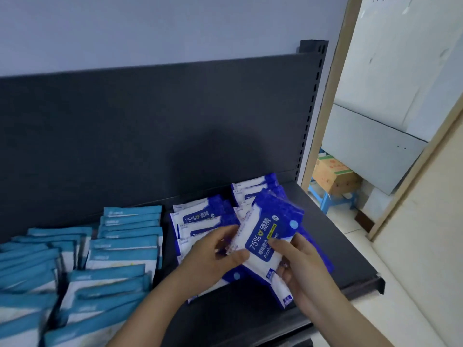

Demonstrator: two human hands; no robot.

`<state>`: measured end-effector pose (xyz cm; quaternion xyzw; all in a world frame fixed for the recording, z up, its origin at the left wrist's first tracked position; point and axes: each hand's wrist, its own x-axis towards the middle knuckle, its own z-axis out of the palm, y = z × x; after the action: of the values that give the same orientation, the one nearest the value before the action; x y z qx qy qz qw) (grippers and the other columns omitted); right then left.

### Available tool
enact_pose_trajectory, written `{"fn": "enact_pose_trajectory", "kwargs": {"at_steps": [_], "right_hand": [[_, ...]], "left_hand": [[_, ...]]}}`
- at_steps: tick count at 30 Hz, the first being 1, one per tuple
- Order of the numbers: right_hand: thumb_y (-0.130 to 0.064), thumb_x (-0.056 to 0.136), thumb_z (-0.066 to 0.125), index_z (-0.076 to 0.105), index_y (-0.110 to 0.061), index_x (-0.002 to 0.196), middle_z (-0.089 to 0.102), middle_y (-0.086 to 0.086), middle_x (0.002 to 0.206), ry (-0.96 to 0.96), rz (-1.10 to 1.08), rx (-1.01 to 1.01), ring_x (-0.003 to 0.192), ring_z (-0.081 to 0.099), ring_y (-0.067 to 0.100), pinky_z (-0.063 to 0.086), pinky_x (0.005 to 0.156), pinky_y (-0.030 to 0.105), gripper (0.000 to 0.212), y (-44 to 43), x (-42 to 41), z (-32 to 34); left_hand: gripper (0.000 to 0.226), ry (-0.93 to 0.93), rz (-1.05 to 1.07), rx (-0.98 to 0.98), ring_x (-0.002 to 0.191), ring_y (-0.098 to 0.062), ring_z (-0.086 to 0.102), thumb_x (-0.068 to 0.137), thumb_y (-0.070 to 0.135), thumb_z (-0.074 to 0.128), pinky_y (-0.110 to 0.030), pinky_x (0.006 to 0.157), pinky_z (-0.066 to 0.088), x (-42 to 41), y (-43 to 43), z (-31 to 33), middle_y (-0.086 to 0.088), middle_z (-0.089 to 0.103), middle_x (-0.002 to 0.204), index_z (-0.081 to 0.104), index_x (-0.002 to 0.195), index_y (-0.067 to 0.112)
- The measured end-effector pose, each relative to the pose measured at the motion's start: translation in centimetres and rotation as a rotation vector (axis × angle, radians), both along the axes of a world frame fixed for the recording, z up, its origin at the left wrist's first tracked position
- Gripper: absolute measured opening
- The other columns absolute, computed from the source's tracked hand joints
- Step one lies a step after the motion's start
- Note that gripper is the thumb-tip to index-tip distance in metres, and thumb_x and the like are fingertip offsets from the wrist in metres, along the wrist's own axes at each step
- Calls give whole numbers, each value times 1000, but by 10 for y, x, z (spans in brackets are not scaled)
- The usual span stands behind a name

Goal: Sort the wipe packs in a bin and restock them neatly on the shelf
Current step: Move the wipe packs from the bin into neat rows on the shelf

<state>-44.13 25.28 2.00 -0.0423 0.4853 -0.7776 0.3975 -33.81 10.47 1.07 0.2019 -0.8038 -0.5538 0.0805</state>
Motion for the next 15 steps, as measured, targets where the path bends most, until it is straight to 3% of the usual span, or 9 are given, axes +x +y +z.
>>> {"fn": "enact_pose_trajectory", "kwargs": {"at_steps": [2,6,8,10,12,15], "right_hand": [[3,85,58,56,-4,115,71,14,104,30,60,0,88,70,29,58,63,36,31,-10,12,-5],[9,79,61,56,-4,113,72,13,100,95,179,47,89,70,30,58,72,38,37,-22,28,-10],[12,77,63,55,-6,115,71,12,104,105,153,84,91,69,28,58,70,36,43,-25,27,-11],[10,79,64,51,-13,122,64,6,115,144,37,157,98,65,23,56,61,25,50,-28,21,-11],[4,82,65,45,-24,128,54,-5,122,339,-48,275,109,54,14,48,67,18,57,-27,14,-11],[-5,82,67,50,-32,122,51,-13,122,763,-6,406,113,47,3,37,83,12,51,-22,10,-16]], "left_hand": [[63,-5,50,33,106,1,60,69,43,72,-16,84,50,13,-6,-6,16,62,119,48,127,33],[49,-22,98,34,97,1,65,77,13,77,-19,83,53,37,-17,-7,15,70,107,55,116,32],[50,-61,96,-29,94,3,65,77,9,77,-17,80,52,46,-23,-5,17,69,104,56,114,35],[59,-134,72,-73,98,3,63,77,16,78,-21,87,52,55,-30,-2,15,66,111,51,124,37],[72,-244,9,-180,106,2,57,77,28,78,-20,94,48,60,-33,1,14,56,119,37,133,45],[67,-388,-131,-383,109,2,47,81,38,72,-12,85,41,62,-30,8,21,44,112,28,130,53]]}}
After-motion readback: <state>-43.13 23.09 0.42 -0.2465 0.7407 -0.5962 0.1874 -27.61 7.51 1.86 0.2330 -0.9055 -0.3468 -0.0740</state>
